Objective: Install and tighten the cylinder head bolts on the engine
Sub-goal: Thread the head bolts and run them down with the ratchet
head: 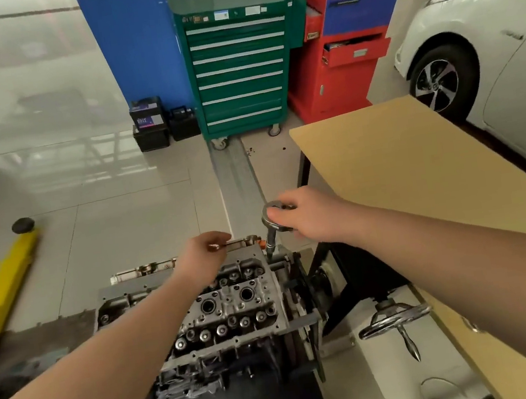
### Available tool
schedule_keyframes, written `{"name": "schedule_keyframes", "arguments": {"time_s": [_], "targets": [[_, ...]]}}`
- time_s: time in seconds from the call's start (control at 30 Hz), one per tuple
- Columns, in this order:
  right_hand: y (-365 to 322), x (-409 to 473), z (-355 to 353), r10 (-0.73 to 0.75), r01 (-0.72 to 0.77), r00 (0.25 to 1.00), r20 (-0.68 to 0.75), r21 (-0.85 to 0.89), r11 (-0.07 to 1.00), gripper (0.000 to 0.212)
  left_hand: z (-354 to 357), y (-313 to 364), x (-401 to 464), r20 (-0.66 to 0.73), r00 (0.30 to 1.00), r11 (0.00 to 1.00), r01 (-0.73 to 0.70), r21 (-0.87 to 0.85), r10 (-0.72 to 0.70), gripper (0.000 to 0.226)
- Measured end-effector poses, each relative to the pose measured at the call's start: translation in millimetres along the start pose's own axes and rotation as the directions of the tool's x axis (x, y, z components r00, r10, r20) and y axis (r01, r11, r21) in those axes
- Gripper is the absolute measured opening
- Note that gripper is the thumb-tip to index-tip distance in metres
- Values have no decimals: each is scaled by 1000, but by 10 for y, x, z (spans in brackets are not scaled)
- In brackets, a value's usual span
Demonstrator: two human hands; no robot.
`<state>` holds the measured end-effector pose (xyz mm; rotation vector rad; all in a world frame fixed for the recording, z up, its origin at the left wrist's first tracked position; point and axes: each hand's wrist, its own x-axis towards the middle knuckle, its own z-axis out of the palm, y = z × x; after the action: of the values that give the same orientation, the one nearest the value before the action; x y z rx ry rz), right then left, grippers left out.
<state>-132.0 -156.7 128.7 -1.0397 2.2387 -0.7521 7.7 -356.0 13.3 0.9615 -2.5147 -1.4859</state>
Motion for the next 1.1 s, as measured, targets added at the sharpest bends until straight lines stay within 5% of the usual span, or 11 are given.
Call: {"name": "schedule_keyframes", "arguments": {"time_s": [0.2,0.33,0.47,0.7,0.77,1.1], "targets": [[132,36,-132,-109,71,970,216,178,982,16,287,477,-212,35,976,968,-206,-144,213,44],[50,7,-217,-232,214,952,201,108,971,17,403,752,-242,-31,953,945,-301,-131,300,49],[-41,-6,-342,-197,173,955,223,126,977,25,333,843,-244,-52,930,923,-368,-115,364,54],[-96,70,-390,-105,28,969,224,323,946,36,79,850,-139,140,932,943,-333,-29,333,9],[-106,98,-343,-75,-11,972,221,366,931,37,25,830,-104,179,935,950,-313,-2,308,25],[-57,169,-179,9,-92,977,211,391,916,31,34,654,83,278,924,962,-272,-11,264,15]]}}
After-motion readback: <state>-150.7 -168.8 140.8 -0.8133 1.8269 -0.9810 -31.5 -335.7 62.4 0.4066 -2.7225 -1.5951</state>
